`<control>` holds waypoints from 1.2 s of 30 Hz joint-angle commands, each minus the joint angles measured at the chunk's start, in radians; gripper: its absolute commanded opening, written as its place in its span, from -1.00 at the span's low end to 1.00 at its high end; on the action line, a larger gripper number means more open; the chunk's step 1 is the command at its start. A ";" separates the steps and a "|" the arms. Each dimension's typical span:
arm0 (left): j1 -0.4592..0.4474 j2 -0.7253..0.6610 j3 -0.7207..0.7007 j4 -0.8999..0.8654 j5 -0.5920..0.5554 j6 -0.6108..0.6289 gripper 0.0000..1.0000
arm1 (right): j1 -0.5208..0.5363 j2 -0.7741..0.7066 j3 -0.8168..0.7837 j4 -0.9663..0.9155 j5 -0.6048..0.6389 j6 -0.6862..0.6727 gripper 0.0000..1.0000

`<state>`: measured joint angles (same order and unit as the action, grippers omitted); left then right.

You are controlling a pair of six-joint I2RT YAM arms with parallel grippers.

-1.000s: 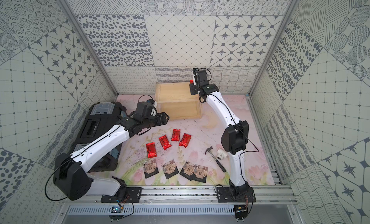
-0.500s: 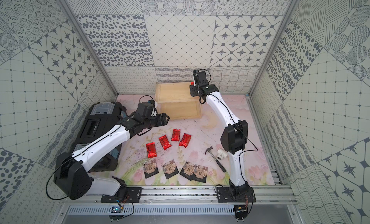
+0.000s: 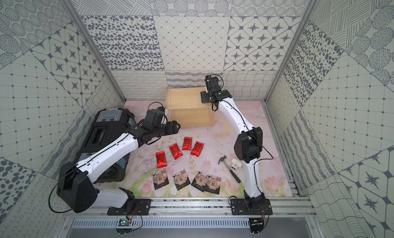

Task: Place the tea bags on the shelf by color
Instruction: Place the tea bag on the shelf, then pick up the tea bag from the center of the board.

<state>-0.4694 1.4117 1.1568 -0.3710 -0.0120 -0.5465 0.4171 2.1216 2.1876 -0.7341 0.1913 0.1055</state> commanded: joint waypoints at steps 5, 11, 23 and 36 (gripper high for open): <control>-0.003 -0.039 0.015 -0.038 -0.014 0.014 0.70 | 0.040 -0.084 0.057 -0.023 0.068 0.005 0.42; -0.003 -0.085 -0.019 -0.070 -0.019 -0.002 0.70 | 0.167 -0.347 -0.296 0.066 0.207 0.055 0.44; -0.003 -0.121 -0.050 -0.144 -0.043 0.000 0.66 | 0.449 -0.485 -1.037 0.314 0.206 0.436 0.47; -0.003 -0.135 -0.093 -0.110 -0.047 -0.016 0.67 | 0.436 -0.339 -1.093 0.392 0.093 0.482 0.77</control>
<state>-0.4694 1.2797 1.0752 -0.4896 -0.0551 -0.5518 0.8616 1.7580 1.0863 -0.3935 0.3046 0.5560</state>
